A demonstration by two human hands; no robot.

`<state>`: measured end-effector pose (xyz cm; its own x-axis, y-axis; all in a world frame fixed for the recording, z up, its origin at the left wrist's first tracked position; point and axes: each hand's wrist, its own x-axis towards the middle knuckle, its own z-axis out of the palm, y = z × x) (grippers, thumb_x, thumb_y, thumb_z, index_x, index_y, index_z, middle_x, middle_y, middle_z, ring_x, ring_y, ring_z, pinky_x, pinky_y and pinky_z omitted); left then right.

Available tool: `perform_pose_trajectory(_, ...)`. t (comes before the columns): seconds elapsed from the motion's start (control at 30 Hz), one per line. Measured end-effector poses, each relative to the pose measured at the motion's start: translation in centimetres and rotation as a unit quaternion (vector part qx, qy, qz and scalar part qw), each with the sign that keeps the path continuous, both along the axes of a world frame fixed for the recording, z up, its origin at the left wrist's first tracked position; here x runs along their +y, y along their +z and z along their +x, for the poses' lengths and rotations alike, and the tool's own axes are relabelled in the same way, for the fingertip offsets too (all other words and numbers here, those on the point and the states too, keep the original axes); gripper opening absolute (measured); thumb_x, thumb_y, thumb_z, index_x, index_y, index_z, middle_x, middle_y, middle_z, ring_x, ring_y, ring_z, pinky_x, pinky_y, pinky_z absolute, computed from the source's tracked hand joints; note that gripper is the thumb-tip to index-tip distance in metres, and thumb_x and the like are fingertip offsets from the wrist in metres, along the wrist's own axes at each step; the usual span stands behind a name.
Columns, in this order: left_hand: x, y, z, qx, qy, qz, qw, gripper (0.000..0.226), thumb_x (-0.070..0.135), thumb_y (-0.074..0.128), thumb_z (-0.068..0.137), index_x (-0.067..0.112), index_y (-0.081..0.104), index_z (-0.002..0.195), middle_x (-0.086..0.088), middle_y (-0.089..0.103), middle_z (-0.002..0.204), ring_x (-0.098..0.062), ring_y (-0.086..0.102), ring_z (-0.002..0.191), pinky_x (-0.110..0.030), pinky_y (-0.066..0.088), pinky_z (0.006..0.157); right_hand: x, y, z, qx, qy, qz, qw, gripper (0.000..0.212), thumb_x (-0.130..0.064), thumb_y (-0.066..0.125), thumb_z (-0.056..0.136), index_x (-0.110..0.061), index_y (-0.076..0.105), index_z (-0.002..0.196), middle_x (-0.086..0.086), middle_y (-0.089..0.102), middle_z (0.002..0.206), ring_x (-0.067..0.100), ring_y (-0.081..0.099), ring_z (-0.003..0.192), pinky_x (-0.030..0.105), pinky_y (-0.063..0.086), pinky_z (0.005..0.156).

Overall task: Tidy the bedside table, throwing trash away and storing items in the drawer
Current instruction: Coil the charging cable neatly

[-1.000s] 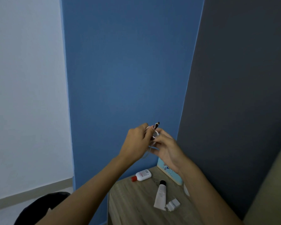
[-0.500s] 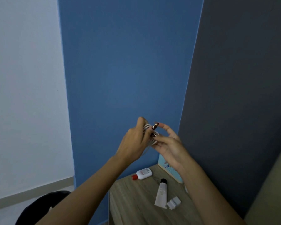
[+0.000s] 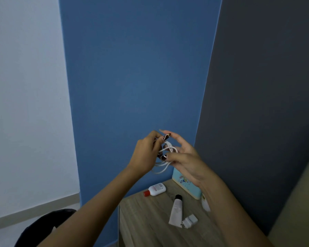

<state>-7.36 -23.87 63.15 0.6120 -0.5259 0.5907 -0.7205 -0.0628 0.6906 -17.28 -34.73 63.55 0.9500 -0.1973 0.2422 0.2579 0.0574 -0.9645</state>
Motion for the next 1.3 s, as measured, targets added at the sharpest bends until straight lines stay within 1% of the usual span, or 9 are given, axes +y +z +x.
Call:
perform_pose_trajectory(0.17,-0.2,0.2,0.1,0.027,-0.010,0.014,0.999,0.021,0.030,0.042,0.100,0.014,0.057,0.098,0.004,0.054,0.058,-0.005,0.045,0.045,-0.018,0.034,0.046,0.0,0.2,-0.4,-0.003,-0.120,-0.154,0.981,0.053,0.001,0.067,0.083,-0.036,0.055,0.119,0.004,0.071,0.098,0.012,0.067,0.090,0.029,0.055,0.082)
perform_pose_trajectory(0.27,0.1,0.2,0.2,0.092,-0.051,-0.001,0.994,0.022,0.037,0.040,0.100,0.018,0.050,0.095,0.000,0.044,0.054,-0.014,0.038,0.047,-0.032,0.032,0.051,-0.6,0.7,-0.8,0.017,-0.155,-0.230,0.961,0.047,-0.006,0.066,0.087,-0.025,0.055,0.128,0.000,0.073,0.100,0.009,0.069,0.088,0.011,0.050,0.059)
perform_pose_trajectory(0.33,0.3,0.4,0.4,0.119,-0.080,-0.010,0.990,0.021,0.039,0.040,0.099,0.020,0.048,0.093,0.001,0.040,0.053,-0.013,0.035,0.045,-0.034,0.031,0.050,-0.9,0.9,-1.1,0.040,-0.165,-0.241,0.956,0.042,-0.009,0.063,0.090,-0.018,0.057,0.130,0.003,0.072,0.108,0.012,0.070,0.093,0.014,0.054,0.064)
perform_pose_trajectory(0.57,1.6,0.8,1.3,-0.026,-0.061,0.111,0.992,0.024,0.036,0.063,0.089,0.018,0.057,0.103,0.000,0.065,0.071,-0.005,0.051,0.054,-0.021,0.037,0.052,-1.6,2.0,-2.2,0.068,-0.252,-0.511,0.819,0.024,-0.023,0.062,0.090,-0.015,0.070,0.112,0.003,0.073,0.103,0.016,0.066,0.098,0.032,0.052,0.084)
perform_pose_trajectory(0.77,2.0,0.0,2.2,-0.100,-0.020,0.136,0.985,0.019,0.023,0.038,0.102,0.018,0.054,0.094,0.001,0.050,0.063,-0.013,0.044,0.053,-0.027,0.038,0.055,-3.2,2.0,-3.1,0.073,-0.258,-0.539,0.798,0.013,-0.026,0.060,0.092,-0.021,0.071,0.086,-0.004,0.064,0.069,0.006,0.052,0.058,0.020,0.037,0.052)
perform_pose_trajectory(0.93,1.8,0.1,1.9,0.101,-0.092,0.047,0.990,0.025,0.023,0.029,0.104,0.012,0.050,0.096,0.003,0.041,0.065,-0.010,0.034,0.051,-0.025,0.034,0.052,-4.7,0.4,-2.2,0.063,-0.329,-0.605,0.723,0.012,-0.032,0.067,0.086,-0.027,0.077,0.092,-0.004,0.056,0.097,0.016,0.050,0.090,0.032,0.045,0.076)
perform_pose_trajectory(1.03,1.0,0.3,0.7,0.209,-0.177,0.004,0.962,0.025,0.023,0.030,0.104,0.009,0.046,0.092,0.004,0.033,0.065,-0.006,0.029,0.048,-0.017,0.033,0.048,-4.5,-0.8,-1.1,0.071,-0.325,-0.571,0.751,0.019,-0.025,0.065,0.089,-0.010,0.077,0.087,0.010,0.055,0.079,0.019,0.055,0.072,0.018,0.036,0.057)
perform_pose_trajectory(1.13,0.4,0.1,0.0,0.291,-0.238,-0.001,0.927,0.023,0.022,0.033,0.104,0.010,0.048,0.091,0.005,0.033,0.064,-0.005,0.029,0.045,-0.016,0.032,0.047,-4.6,-1.0,-0.4,0.053,-0.343,-0.419,0.839,0.016,-0.017,0.065,0.089,-0.013,0.076,0.099,0.003,0.072,0.081,0.008,0.064,0.072,0.013,0.048,0.064)
perform_pose_trajectory(1.3,-0.2,-0.7,-0.8,0.267,-0.232,-0.011,0.935,0.019,0.021,0.039,0.102,0.007,0.049,0.094,0.006,0.046,0.065,0.000,0.040,0.044,-0.015,0.037,0.050,-3.0,-0.6,0.8,0.078,-0.174,-0.105,0.976,0.022,-0.002,0.055,0.084,-0.009,0.076,0.087,0.012,0.074,0.086,0.026,0.071,0.089,0.040,0.057,0.088)
